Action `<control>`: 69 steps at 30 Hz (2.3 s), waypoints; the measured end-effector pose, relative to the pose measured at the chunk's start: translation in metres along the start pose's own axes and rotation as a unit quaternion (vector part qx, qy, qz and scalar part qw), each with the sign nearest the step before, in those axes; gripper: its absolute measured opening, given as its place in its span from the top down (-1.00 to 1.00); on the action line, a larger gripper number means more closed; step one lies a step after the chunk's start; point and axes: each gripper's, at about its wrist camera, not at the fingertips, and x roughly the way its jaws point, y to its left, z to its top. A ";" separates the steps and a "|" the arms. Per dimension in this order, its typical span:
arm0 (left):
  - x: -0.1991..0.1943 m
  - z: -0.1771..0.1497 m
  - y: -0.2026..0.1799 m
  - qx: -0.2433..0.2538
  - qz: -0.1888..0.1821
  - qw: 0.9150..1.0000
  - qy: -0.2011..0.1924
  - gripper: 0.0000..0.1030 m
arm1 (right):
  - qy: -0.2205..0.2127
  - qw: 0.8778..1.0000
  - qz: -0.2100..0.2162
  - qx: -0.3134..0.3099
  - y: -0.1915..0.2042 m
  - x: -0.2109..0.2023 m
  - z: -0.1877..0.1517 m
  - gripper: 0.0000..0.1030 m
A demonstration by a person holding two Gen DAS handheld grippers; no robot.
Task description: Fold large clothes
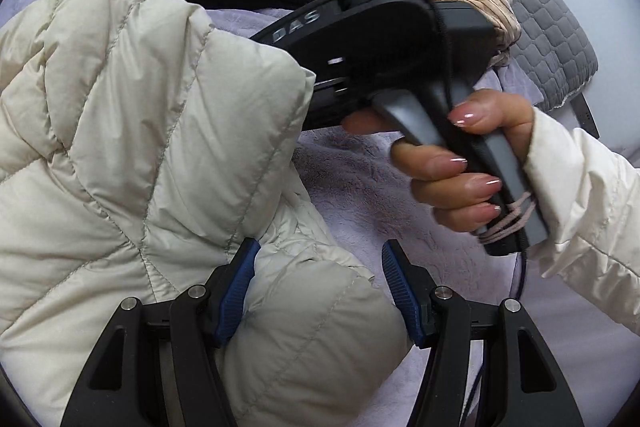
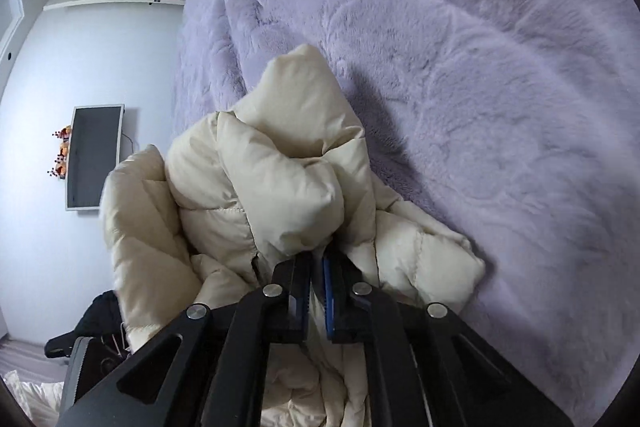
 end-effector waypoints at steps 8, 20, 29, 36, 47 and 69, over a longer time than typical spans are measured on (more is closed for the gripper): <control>-0.003 -0.001 0.000 0.006 0.003 1.000 -0.004 -0.22 | -0.045 0.998 0.017 -0.033 0.032 -0.067 -0.040 -0.53; -0.015 -0.007 -0.016 0.021 0.019 1.000 -0.010 -0.22 | 0.002 0.998 -0.061 -0.015 0.026 -0.020 -0.024 0.70; -0.102 -0.001 0.040 -0.016 0.090 0.992 -0.085 -0.22 | 0.005 0.999 -0.032 -0.005 -0.007 0.004 -0.015 0.74; -0.066 -0.003 0.073 -0.040 0.140 0.988 -0.056 -0.22 | -0.009 1.000 -0.023 0.009 -0.004 -0.003 -0.021 0.66; -0.057 0.000 0.073 -0.052 0.138 0.987 -0.062 -0.23 | -0.031 0.997 -0.072 0.016 0.018 -0.066 -0.051 -0.99; -0.060 -0.002 0.074 -0.060 0.144 0.986 -0.060 -0.23 | 0.030 0.997 0.028 0.062 -0.018 0.029 -0.017 -0.99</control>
